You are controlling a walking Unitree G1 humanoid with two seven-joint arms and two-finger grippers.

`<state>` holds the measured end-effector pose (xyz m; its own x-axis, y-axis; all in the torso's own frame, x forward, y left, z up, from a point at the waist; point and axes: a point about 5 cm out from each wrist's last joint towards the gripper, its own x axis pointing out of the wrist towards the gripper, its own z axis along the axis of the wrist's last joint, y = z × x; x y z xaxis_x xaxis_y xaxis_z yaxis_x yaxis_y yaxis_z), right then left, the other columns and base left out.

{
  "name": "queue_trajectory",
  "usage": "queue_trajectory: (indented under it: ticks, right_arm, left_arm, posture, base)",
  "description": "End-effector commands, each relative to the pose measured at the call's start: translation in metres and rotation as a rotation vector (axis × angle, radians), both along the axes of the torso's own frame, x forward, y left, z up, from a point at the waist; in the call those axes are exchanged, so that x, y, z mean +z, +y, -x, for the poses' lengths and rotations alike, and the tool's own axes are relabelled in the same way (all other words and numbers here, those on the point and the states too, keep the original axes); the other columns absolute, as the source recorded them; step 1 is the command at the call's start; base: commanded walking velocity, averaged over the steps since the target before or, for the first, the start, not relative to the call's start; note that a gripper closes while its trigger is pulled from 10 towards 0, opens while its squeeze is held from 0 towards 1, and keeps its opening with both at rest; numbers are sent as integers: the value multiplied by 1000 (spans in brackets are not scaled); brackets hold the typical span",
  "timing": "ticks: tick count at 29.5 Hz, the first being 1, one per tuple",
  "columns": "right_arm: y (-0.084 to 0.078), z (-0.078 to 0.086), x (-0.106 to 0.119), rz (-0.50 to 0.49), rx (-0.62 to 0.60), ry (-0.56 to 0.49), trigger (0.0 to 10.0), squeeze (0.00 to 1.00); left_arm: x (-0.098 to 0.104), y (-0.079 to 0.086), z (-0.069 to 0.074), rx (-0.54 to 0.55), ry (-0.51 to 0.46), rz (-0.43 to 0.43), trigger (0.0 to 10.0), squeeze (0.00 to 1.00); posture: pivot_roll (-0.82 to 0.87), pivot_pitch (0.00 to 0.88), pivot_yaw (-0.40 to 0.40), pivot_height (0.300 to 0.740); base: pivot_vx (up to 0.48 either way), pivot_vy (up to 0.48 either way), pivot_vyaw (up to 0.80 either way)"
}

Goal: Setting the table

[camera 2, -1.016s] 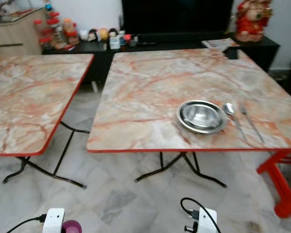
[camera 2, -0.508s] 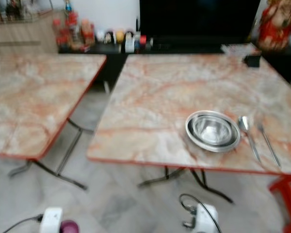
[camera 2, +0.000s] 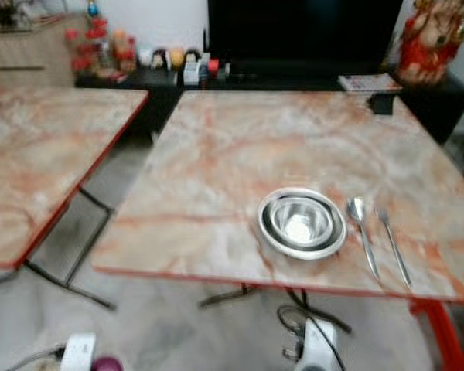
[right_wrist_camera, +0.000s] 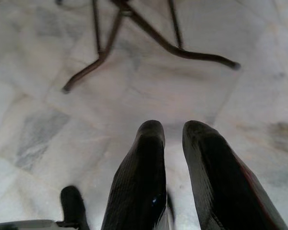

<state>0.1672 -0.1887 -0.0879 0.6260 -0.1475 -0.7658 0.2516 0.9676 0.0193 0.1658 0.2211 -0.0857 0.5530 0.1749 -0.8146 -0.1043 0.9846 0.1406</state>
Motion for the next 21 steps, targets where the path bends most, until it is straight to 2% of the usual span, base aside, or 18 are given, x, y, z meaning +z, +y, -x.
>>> queue_trajectory:
  ticks: [1, 3, 13, 21]
  right_arm:
    - [-10, 3, 0, 17, -24, 6, 10000, 0]
    - [-10, 4, 0, 16, -28, 6, 10000, 0]
    - [-7, 7, -2, 14, -25, 18, 10000, 0]
    - [-7, 9, -3, 4, -44, 19, 10000, 0]
  left_arm:
    - [2, -5, -6, -9, -24, 13, 10000, 0]
    - [2, -5, -5, -10, -24, 14, 10000, 0]
    - [3, -6, -7, -16, -58, 59, 10000, 0]
    - [3, -3, -5, -13, -58, 54, 10000, 0]
  posture:
    - [-34, 0, 36, 740]
    - [-33, 0, 37, 740]
    - [-31, 0, 42, 740]
    - [-31, 0, 43, 740]
  base:
    - [255, -266, 0]
    - [259, -262, 0]
    - [0, 0, 0]
    - [0, 0, 0]
